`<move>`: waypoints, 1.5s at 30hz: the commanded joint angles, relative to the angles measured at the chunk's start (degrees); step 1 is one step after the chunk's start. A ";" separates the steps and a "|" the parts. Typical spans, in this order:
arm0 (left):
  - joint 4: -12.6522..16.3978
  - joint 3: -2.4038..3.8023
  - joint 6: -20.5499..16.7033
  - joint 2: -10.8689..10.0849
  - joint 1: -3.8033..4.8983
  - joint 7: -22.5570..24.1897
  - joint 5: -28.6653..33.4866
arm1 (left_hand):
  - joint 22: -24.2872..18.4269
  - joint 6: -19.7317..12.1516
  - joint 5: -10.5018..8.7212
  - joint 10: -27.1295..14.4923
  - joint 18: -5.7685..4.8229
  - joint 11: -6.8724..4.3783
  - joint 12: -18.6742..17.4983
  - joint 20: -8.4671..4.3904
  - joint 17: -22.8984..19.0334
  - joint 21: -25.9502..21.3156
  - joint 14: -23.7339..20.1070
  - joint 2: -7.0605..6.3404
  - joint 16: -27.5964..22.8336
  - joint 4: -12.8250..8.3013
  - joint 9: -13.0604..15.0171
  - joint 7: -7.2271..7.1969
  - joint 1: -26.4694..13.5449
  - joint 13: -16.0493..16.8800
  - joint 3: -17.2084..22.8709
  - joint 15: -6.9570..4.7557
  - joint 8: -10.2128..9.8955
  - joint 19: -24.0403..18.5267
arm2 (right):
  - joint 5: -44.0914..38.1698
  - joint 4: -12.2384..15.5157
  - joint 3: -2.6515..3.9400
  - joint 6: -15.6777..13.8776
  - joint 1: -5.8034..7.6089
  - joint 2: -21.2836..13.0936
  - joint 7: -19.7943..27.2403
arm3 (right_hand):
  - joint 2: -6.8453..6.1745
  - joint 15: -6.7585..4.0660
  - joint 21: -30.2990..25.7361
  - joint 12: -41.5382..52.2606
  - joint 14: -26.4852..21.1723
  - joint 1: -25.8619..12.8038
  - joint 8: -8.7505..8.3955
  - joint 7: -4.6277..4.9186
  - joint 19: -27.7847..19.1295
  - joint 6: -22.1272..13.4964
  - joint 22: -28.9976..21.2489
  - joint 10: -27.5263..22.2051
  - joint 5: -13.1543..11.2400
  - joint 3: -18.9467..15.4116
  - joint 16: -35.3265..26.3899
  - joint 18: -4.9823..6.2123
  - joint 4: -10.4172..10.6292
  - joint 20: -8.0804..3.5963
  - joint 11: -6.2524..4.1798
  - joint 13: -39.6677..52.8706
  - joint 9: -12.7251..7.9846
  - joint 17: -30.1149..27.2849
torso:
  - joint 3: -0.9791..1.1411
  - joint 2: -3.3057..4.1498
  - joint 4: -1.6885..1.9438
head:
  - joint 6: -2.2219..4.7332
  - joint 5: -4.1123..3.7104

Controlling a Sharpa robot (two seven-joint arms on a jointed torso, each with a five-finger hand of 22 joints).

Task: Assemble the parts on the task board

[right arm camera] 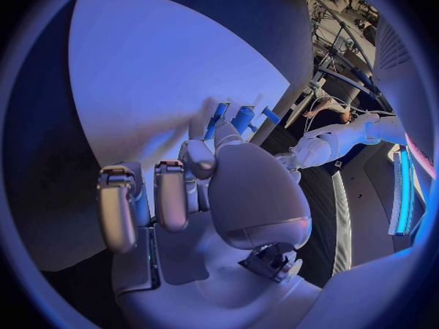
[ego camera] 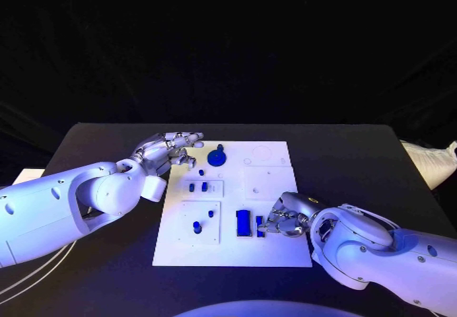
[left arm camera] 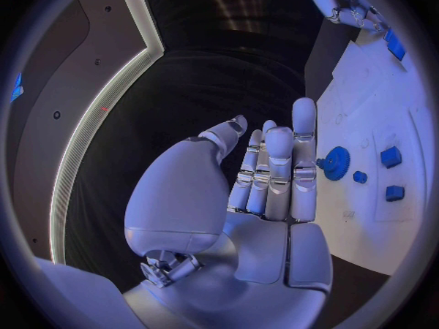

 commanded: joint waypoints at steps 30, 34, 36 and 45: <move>-11.48 -0.08 -6.28 6.15 -3.18 6.59 2.97 | -19.78 -1.29 0.14 -2.35 0.56 2.44 -4.48 6.46 -27.80 -25.38 -19.99 0.50 -43.77 0.32 -0.41 0.38 -0.22 -2.42 -0.18 5.95 -0.87 -25.41 | 69.15 -32.44 -0.04 0.90 9.72 10.32 55.68 | 2.72 10.11 -76.62 -51.66 -19.77 17.87 -4.22 5.95 -28.55 -13.16 -48.25 -18.14 -1.13 2.13 -78.18 9.56 -4.36 9.65 8.98 -62.17 -11.44 -60.43 | -1.59 -6.83 -1.12 | 8.95 -0.96; -13.99 -0.07 -9.27 8.10 -3.44 7.83 2.73 | -26.27 -1.56 0.17 -3.85 1.25 3.53 -8.28 8.76 -31.60 -25.77 -19.79 0.73 -51.07 0.10 -0.43 0.20 0.13 -2.54 -2.53 7.37 -3.15 -29.75 | 70.01 -37.79 0.02 2.47 9.78 12.97 57.01 | 2.41 11.49 -83.36 -51.26 -21.02 16.62 -4.37 7.24 -30.01 -15.63 -54.52 -21.05 -1.11 2.06 -79.28 9.32 -6.49 11.41 10.21 -66.62 -14.32 -65.34 | -1.53 -7.79 -0.98 | 10.09 -0.42; -15.05 -0.07 -10.27 9.06 -3.50 8.07 2.36 | -28.48 -1.70 0.16 -4.55 1.13 4.07 -9.66 9.21 -32.63 -25.63 -19.80 0.92 -53.20 -0.11 -0.43 0.23 0.36 -2.43 -3.56 7.79 -4.09 -31.59 | 70.23 -39.76 0.04 3.03 9.76 13.88 57.47 | 2.59 11.56 -85.04 -51.24 -20.78 15.50 -4.36 7.06 -29.01 -15.38 -56.72 -20.99 -1.18 1.81 -79.26 9.40 -7.40 11.61 10.36 -67.46 -15.28 -67.17 | -1.49 -8.17 -0.80 | 10.48 -0.35; -16.64 -0.10 -9.32 10.65 -3.53 6.33 1.77 | -38.95 -17.77 -1.90 -22.22 -2.34 0.91 -15.66 4.21 -38.78 -29.28 -35.83 6.03 -57.74 0.00 -4.15 -3.05 -22.29 -6.11 -10.84 5.04 -9.71 -44.44 | 68.86 -42.56 0.03 1.22 9.73 15.23 55.65 | 0.84 9.18 -88.99 -54.83 -40.13 -12.18 -7.94 3.89 -45.77 -31.31 -64.01 -39.67 -3.55 4.43 -82.78 5.60 -13.68 7.37 7.34 -71.00 -18.15 -70.79 | -1.36 -8.22 -0.86 | 10.73 -0.09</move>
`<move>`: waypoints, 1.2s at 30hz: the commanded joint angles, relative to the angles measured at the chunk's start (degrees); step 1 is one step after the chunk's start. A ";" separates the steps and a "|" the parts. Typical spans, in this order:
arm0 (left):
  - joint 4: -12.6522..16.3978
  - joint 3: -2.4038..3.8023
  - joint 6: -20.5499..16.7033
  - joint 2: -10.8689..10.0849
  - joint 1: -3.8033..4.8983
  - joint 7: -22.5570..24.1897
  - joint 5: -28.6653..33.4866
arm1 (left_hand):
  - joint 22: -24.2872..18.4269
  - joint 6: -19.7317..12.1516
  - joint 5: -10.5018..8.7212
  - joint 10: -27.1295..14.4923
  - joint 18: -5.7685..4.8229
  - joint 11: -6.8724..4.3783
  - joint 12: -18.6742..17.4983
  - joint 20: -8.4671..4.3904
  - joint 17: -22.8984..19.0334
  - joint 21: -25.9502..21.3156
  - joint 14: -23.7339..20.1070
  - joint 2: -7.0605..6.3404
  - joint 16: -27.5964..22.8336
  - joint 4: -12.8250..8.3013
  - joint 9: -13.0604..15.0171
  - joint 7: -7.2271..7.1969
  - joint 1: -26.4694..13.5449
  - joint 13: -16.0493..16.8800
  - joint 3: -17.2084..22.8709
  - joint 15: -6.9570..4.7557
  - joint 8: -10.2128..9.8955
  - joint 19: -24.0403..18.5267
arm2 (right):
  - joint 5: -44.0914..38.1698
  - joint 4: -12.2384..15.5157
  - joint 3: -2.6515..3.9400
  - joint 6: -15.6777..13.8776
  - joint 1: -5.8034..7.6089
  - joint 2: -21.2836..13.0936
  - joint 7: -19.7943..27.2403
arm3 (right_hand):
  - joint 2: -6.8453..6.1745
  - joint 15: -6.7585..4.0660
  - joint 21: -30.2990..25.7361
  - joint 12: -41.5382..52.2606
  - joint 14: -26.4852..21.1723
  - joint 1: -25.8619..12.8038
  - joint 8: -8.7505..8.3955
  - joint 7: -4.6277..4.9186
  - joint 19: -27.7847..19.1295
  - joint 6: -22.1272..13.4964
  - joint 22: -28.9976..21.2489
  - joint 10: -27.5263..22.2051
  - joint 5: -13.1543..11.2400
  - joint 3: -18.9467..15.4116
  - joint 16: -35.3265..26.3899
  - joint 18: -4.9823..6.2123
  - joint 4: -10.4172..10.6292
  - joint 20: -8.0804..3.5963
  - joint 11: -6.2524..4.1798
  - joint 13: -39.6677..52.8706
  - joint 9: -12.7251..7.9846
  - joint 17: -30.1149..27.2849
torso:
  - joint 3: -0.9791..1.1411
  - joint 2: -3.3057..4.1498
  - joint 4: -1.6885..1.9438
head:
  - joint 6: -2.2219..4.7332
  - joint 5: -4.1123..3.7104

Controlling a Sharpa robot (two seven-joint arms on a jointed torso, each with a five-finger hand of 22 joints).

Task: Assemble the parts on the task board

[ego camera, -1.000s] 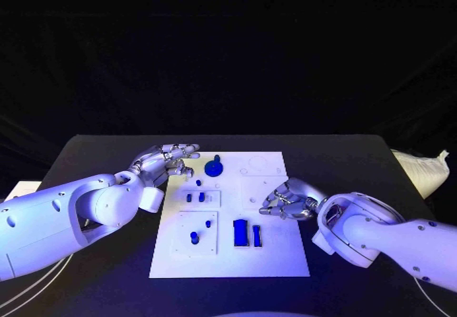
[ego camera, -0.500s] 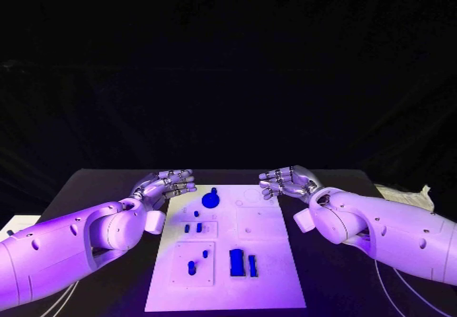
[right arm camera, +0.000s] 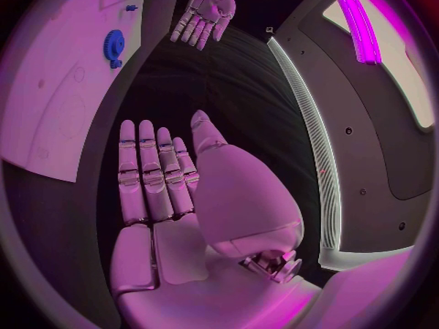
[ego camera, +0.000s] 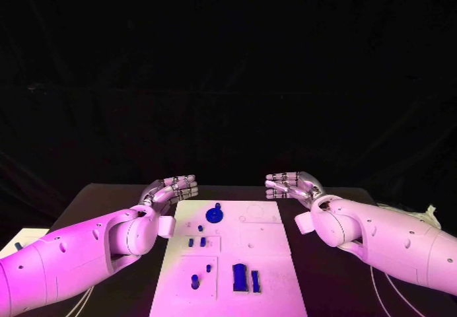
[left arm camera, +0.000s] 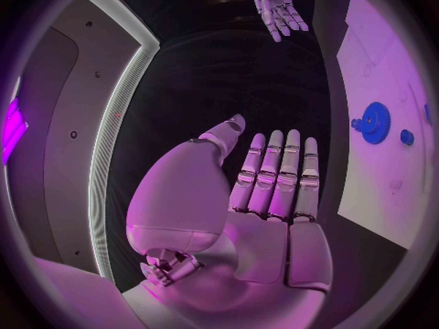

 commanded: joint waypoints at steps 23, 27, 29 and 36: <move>15.31 1.75 -26.34 -2.20 -2.41 5.57 -6.59 | -18.09 -38.15 -6.32 -40.32 -9.98 -10.65 -4.32 -11.67 -4.64 -3.46 -37.76 3.93 -7.66 0.26 -3.46 -11.15 -52.96 -3.32 -14.19 -9.58 -4.45 -27.16 | 14.13 19.79 -1.85 -25.70 -0.86 -4.28 11.61 | -2.04 -7.18 -3.30 -3.33 -45.28 -61.24 -3.42 -10.01 -39.44 -37.51 -11.25 -43.14 -8.00 2.45 -3.40 -9.79 -4.67 -13.64 -9.10 -3.26 -6.13 -5.85 | 1.94 -1.58 -0.94 | -0.65 0.79; 16.24 1.85 -27.96 -2.32 -2.55 5.92 -7.00 | -19.17 -40.44 -6.32 -42.74 -9.98 -10.65 -4.32 -16.03 -4.64 -3.46 -40.01 3.93 -7.66 0.26 -3.46 -11.15 -56.11 -3.32 -14.98 -9.58 -4.45 -28.76 | 14.79 20.70 -1.93 -26.88 -0.90 -4.48 12.15 | -2.04 -7.18 -3.30 -3.33 -47.99 -64.91 -3.42 -10.01 -41.79 -39.75 -15.41 -45.75 -8.00 2.45 -3.40 -9.79 -4.67 -13.64 -9.10 -3.26 -6.13 -5.85 | 1.94 -1.58 -0.94 | -0.65 0.79; 16.26 1.86 -28.00 -2.33 -2.56 5.93 -7.01 | -19.60 -41.34 -6.32 -43.69 -9.98 -10.65 -4.32 -16.03 -4.64 -3.46 -40.91 3.93 -7.66 0.26 -3.46 -11.15 -57.37 -3.32 -15.25 -9.58 -4.45 -29.48 | 14.79 20.70 -1.93 -26.88 -0.90 -4.48 12.15 | -2.04 -7.18 -3.30 -3.33 -49.08 -66.38 -3.42 -10.01 -42.72 -40.66 -15.41 -46.77 -8.00 2.45 -3.40 -9.79 -4.67 -13.64 -9.10 -3.26 -6.13 -5.85 | 1.94 -1.58 -0.94 | -0.65 0.79; 16.26 1.86 -28.00 -2.33 -2.56 5.93 -7.01 | -24.83 -43.94 -6.32 -46.42 -9.98 -10.65 -4.32 -16.03 -4.64 -3.46 -43.46 3.93 -7.66 0.26 -3.46 -11.15 -60.94 -3.32 -19.47 -9.58 -4.45 -31.25 | 14.79 20.70 -1.93 -26.88 -0.90 -4.48 12.15 | -2.04 -7.18 -3.30 -3.33 -52.15 -70.51 -3.42 -10.01 -45.43 -43.19 -15.41 -49.72 -8.00 2.45 -3.40 -9.79 -4.67 -13.64 -9.10 -3.26 -6.13 -5.85 | 1.94 -1.58 -0.94 | -0.65 0.79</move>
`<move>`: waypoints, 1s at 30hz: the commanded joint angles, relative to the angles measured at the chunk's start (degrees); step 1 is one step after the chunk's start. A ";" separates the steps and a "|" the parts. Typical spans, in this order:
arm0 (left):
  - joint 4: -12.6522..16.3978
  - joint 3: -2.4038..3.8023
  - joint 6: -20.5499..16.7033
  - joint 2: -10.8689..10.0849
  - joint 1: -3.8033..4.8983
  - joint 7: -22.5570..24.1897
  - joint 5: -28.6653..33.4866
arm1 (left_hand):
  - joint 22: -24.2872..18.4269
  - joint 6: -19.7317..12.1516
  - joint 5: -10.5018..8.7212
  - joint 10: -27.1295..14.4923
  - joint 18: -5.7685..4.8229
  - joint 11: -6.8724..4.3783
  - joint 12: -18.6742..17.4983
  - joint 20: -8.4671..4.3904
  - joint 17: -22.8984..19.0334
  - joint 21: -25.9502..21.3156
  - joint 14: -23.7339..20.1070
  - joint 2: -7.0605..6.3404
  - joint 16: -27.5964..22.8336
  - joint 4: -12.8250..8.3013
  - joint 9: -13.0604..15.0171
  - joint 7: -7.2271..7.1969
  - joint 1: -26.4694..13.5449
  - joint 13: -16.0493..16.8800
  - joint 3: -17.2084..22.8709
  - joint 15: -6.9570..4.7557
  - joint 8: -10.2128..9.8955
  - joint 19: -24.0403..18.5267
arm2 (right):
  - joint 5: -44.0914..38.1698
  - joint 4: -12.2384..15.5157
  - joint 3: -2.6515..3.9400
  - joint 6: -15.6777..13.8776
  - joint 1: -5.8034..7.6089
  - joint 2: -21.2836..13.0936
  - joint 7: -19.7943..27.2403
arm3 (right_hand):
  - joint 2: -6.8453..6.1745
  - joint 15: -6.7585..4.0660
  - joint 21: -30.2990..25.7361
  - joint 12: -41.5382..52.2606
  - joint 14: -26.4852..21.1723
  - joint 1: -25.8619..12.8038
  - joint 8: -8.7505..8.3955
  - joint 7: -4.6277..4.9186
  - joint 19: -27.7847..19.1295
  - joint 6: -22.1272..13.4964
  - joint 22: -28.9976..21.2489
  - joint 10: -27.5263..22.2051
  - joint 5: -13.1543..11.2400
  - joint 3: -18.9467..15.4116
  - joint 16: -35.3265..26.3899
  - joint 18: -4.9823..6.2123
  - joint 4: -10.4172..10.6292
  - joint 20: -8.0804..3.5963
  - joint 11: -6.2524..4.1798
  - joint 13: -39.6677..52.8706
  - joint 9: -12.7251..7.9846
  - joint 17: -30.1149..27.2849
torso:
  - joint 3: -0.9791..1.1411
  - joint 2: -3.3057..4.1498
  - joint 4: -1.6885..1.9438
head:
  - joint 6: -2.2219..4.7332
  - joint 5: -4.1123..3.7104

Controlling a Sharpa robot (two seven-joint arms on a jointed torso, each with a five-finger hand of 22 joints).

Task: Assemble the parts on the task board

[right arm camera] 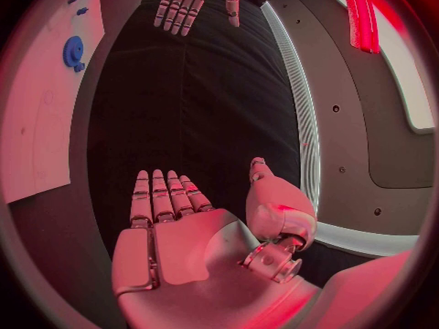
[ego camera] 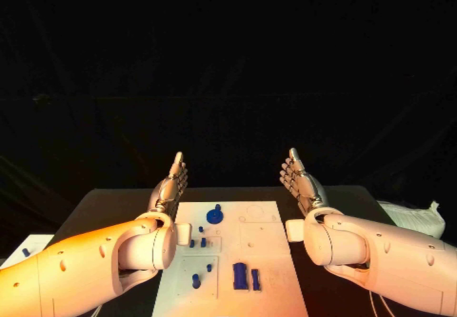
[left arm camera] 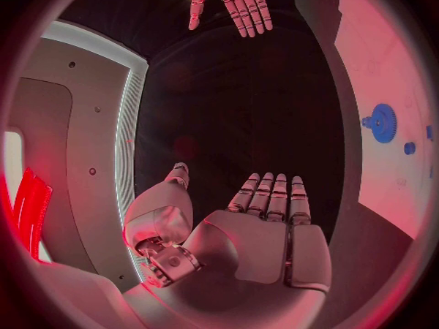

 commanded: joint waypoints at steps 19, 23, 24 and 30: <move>0.17 0.07 -1.67 0.05 -0.04 1.54 -1.16 | -5.71 -12.04 -0.37 -12.75 -1.00 -0.21 -0.39 -1.20 -0.07 -0.35 -11.92 0.00 -0.38 -0.03 -0.06 -0.29 -12.73 -0.06 -2.89 -0.14 -0.38 -8.57 | 0.72 0.11 0.00 -1.32 -0.02 0.02 1.67 | -0.02 -0.04 -0.21 -0.37 -14.22 -14.09 -0.40 -0.20 -12.42 -11.79 -1.04 -13.51 -0.29 0.06 -0.22 -1.23 -0.30 -0.57 -0.14 -0.08 -0.08 -0.07 | -0.01 0.00 0.00 | 0.00 0.00; 0.17 0.07 -1.67 0.05 -0.04 1.54 -1.16 | -5.71 -12.04 -0.37 -12.75 -1.00 -0.21 -0.39 -1.20 -0.07 -0.35 -11.92 0.00 -0.38 -0.03 -0.06 -0.29 -16.74 -0.06 -2.89 -0.14 -0.38 -8.57 | 0.72 0.11 0.00 -1.32 -0.02 0.02 1.67 | -0.02 -0.04 -0.21 -0.37 -14.22 -19.23 -0.40 -0.20 -12.42 -11.79 -1.04 -13.51 -0.29 0.06 -0.22 -1.23 -0.30 -0.57 -0.14 -0.08 -0.08 -0.07 | -0.01 0.00 0.00 | 0.00 0.00; 0.17 0.07 -1.67 0.05 -0.04 1.54 -1.16 | -5.71 -12.04 -0.37 -12.75 -1.00 -0.21 -0.39 -1.20 -0.07 -0.35 -11.92 0.00 -0.38 -0.03 -0.06 -0.29 -16.74 -0.06 -2.89 -0.14 -0.38 -8.57 | 0.72 0.11 0.00 -1.32 -0.02 0.02 1.67 | -0.02 -0.04 -0.21 -0.37 -14.22 -19.23 -0.40 -0.20 -12.42 -11.79 -1.04 -13.51 -0.29 0.06 -0.22 -1.23 -0.30 -0.57 -0.14 -0.08 -0.08 -0.07 | -0.01 0.00 0.00 | 0.00 0.00; 0.17 0.07 -1.67 0.05 -0.04 1.54 -1.16 | -5.71 -12.04 -0.37 -12.75 -1.00 -0.21 -0.39 -1.20 -0.07 -0.35 -11.92 0.00 -0.38 -0.03 -0.06 -0.29 -16.74 -0.06 -2.89 -0.14 -0.38 -8.57 | 0.72 0.11 0.00 -1.32 -0.02 0.02 1.67 | -0.02 -0.04 -0.21 -0.37 -14.22 -19.23 -0.40 -0.20 -12.42 -11.79 -1.04 -13.51 -0.29 0.06 -0.22 -1.23 -0.30 -0.57 -0.14 -0.08 -0.08 -0.07 | -0.01 0.00 0.00 | 0.00 0.00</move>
